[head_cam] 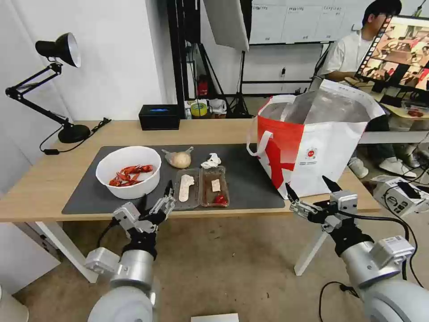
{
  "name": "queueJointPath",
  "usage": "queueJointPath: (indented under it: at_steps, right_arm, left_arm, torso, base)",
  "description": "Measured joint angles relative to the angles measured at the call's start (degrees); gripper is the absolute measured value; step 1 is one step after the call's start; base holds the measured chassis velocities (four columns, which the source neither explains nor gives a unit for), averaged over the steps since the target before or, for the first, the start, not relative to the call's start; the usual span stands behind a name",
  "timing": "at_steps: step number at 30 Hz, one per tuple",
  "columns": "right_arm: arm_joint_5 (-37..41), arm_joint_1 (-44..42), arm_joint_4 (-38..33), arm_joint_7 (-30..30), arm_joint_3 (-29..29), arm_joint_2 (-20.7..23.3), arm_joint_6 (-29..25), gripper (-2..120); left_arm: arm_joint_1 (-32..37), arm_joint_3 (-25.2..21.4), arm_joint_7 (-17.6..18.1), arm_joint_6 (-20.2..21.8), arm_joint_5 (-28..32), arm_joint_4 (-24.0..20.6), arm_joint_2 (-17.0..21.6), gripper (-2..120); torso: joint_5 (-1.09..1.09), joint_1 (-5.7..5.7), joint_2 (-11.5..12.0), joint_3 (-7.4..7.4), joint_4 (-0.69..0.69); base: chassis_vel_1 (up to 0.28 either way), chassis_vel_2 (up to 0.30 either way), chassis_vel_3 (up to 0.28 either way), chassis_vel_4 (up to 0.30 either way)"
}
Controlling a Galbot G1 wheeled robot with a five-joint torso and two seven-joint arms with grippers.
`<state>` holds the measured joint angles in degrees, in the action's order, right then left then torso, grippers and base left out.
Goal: Pick up the trash from the table and place it into the takeout bag.
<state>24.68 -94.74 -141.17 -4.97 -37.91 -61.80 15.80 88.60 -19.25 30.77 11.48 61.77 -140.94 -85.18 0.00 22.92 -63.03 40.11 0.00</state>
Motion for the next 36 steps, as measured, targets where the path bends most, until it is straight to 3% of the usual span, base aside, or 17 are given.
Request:
queueJointPath:
  at_steps: [6,14,36]
  right_arm:
    - [0.0,-0.7,-0.4,-0.1,-0.1,-0.2,-0.1,100]
    - [0.0,-1.0,-0.4,-0.1,-0.4,-0.6,-0.2,100]
    - [-3.3,-4.1,-0.7,0.9,-0.6,-2.0,-2.6,100]
  left_arm:
    - [-1.0,-0.4,3.4,0.5,7.0,0.4,-0.1,100]
    - [-2.4,1.4,8.2,3.0,7.0,2.7,-0.2,100]
    - [-7.4,4.0,8.3,4.8,7.6,8.0,1.5,100]
  torso:
    - [0.00,0.00,0.0,0.00,0.00]
    - [0.00,0.00,0.0,0.00,0.00]
    - [0.00,-0.01,0.0,0.00,0.00]
  base:
    - [0.000,0.000,0.000,0.000]
    - [0.000,0.000,0.000,0.000]
    - [0.000,0.000,0.000,0.000]
